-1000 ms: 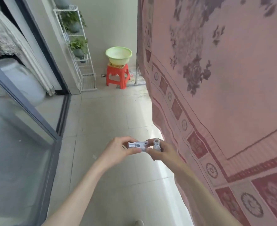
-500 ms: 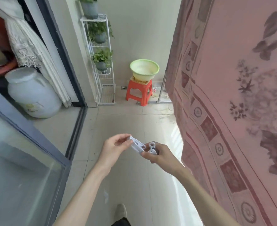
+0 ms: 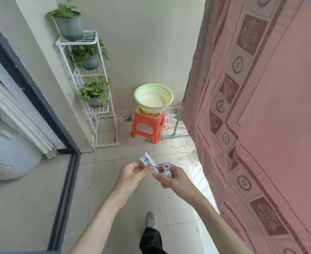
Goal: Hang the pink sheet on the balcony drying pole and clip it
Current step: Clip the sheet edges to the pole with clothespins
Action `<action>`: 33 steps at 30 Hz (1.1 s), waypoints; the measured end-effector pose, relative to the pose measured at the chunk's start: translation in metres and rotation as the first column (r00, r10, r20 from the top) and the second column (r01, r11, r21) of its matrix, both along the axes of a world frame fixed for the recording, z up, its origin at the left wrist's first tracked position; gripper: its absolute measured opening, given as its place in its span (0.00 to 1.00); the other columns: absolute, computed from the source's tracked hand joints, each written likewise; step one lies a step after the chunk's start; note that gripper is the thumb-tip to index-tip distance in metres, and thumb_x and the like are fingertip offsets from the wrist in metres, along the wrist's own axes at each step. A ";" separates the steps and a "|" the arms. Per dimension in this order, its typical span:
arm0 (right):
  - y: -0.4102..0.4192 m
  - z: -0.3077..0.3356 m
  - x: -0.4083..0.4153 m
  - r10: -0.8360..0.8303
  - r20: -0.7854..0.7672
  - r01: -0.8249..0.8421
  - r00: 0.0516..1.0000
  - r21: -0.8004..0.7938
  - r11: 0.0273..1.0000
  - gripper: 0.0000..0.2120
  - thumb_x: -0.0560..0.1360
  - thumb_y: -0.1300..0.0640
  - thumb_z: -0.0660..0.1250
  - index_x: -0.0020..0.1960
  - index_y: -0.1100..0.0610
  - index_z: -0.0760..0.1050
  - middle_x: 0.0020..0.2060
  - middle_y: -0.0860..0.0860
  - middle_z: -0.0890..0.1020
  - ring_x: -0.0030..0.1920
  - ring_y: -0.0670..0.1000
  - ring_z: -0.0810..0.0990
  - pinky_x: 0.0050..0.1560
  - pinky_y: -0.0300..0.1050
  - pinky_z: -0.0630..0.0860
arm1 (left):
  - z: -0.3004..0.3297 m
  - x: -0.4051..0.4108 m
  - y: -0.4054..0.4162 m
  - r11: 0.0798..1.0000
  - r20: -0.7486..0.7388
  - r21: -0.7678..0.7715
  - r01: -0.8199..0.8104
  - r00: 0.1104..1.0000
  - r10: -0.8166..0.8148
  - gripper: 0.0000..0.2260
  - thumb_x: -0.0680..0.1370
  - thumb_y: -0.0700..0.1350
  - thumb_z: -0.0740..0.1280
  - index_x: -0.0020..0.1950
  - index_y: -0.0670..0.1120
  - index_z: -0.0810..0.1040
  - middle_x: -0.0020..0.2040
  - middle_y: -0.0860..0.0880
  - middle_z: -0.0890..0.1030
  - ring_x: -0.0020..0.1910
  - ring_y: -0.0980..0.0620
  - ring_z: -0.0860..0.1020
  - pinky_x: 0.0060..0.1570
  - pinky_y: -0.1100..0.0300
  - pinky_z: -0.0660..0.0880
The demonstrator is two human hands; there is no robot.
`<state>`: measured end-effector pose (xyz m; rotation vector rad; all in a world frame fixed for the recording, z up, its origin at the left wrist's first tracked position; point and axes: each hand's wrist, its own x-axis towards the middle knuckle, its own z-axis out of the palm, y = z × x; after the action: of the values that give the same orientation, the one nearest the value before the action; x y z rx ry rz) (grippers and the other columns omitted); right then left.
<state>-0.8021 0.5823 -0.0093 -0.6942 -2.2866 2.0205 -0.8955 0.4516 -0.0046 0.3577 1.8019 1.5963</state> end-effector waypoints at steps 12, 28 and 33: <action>0.184 0.028 -0.241 -0.117 -0.095 0.116 0.989 -0.014 0.993 0.06 0.74 0.61 0.66 0.51 0.61 0.76 0.26 0.41 0.73 0.28 0.44 0.69 0.34 0.35 0.69 | 0.033 -0.254 0.202 0.995 -0.128 0.019 0.101 0.987 -0.098 0.05 0.74 0.41 0.68 0.48 0.42 0.81 0.46 0.46 0.83 0.38 0.59 0.79 0.33 0.74 0.72; 0.349 0.004 -0.437 -0.697 0.031 0.697 0.717 0.011 0.717 0.06 0.73 0.58 0.68 0.49 0.58 0.78 0.28 0.49 0.74 0.26 0.43 0.73 0.32 0.33 0.72 | 0.005 -0.537 0.417 0.887 -0.191 -0.122 0.445 0.867 -0.461 0.07 0.76 0.46 0.66 0.53 0.52 0.79 0.46 0.58 0.79 0.46 0.55 0.75 0.43 0.68 0.71; 0.409 -0.004 -0.449 -0.787 0.044 0.774 0.616 0.155 0.614 0.09 0.74 0.55 0.67 0.46 0.62 0.76 0.29 0.52 0.70 0.29 0.49 0.68 0.30 0.37 0.65 | -0.006 -0.553 0.500 0.801 -0.173 -0.108 0.590 0.782 -0.599 0.07 0.78 0.45 0.64 0.53 0.52 0.78 0.47 0.56 0.79 0.45 0.58 0.75 0.40 0.75 0.69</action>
<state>-1.2508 0.9916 -0.0134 -1.4926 -1.6196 1.4086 -1.4486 0.9511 -0.0101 0.9908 1.6310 1.0880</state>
